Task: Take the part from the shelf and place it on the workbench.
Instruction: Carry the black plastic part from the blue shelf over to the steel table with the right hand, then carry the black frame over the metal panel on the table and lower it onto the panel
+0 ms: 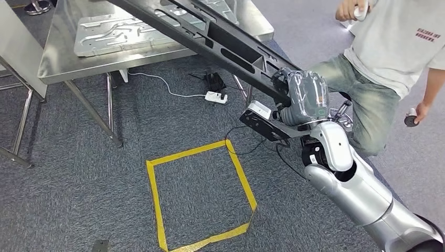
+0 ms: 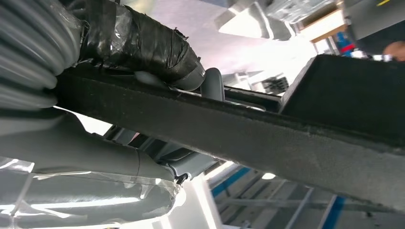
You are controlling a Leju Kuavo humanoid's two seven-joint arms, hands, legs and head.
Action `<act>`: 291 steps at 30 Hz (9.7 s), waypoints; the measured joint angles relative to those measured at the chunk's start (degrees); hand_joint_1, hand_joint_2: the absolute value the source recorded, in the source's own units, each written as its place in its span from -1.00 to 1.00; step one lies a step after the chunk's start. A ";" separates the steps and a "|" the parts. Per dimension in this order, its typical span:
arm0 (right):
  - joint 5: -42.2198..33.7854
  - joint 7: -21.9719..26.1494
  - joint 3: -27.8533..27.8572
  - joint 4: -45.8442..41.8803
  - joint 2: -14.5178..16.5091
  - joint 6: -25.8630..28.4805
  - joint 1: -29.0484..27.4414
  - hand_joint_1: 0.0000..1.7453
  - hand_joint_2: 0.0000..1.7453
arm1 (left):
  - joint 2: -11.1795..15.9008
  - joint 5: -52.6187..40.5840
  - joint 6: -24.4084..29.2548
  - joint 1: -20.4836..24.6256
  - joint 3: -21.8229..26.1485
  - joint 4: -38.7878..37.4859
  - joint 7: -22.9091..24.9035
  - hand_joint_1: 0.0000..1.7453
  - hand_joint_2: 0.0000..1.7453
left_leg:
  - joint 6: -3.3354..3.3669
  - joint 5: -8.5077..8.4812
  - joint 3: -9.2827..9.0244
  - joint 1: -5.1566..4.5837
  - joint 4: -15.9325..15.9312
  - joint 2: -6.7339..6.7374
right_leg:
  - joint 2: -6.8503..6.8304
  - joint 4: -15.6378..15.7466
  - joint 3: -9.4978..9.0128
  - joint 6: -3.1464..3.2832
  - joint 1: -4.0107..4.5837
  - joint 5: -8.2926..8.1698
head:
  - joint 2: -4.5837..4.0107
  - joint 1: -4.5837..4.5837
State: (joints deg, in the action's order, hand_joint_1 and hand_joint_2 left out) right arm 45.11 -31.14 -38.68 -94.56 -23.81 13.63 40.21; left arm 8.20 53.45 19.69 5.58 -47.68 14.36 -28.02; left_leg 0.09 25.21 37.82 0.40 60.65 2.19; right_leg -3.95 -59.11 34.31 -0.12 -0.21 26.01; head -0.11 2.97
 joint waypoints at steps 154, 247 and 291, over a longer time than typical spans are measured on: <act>4.23 -6.09 5.03 -3.78 -3.35 0.06 -3.24 1.00 1.00 | -1.20 -2.36 -6.38 0.28 -2.89 0.00 1.20 -1.00 1.00 | 1.60 -0.17 0.56 -0.80 0.24 -2.52 | 4.37 0.22 -3.07 1.33 0.86 2.37 | 0.00 -1.66; 0.11 -2.90 4.32 0.15 -8.91 -11.54 -3.45 1.00 1.00 | 1.67 -3.52 0.37 0.59 -5.61 0.09 9.96 -1.00 1.00 | 0.42 1.08 -2.19 -0.54 -0.14 -2.57 | 4.69 -1.69 1.47 -0.38 -1.28 -0.01 | 0.00 -1.94; 0.26 -1.66 5.31 -1.98 -10.19 -11.05 -6.51 1.00 1.00 | 2.34 -3.55 -2.09 0.45 -5.57 0.11 7.03 -1.00 1.00 | 2.76 1.59 -3.78 -1.15 -1.77 -2.74 | 4.40 -7.57 4.95 -0.55 -0.31 0.46 | 0.00 -1.98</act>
State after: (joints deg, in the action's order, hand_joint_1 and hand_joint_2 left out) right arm 45.38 -32.80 -33.37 -96.54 -34.00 2.58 33.70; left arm 10.55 49.91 17.60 6.04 -53.24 14.47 -20.98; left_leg 2.85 26.80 34.04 -0.75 58.89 -0.54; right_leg 0.45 -66.68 39.26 -0.67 -0.52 26.47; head -0.11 0.99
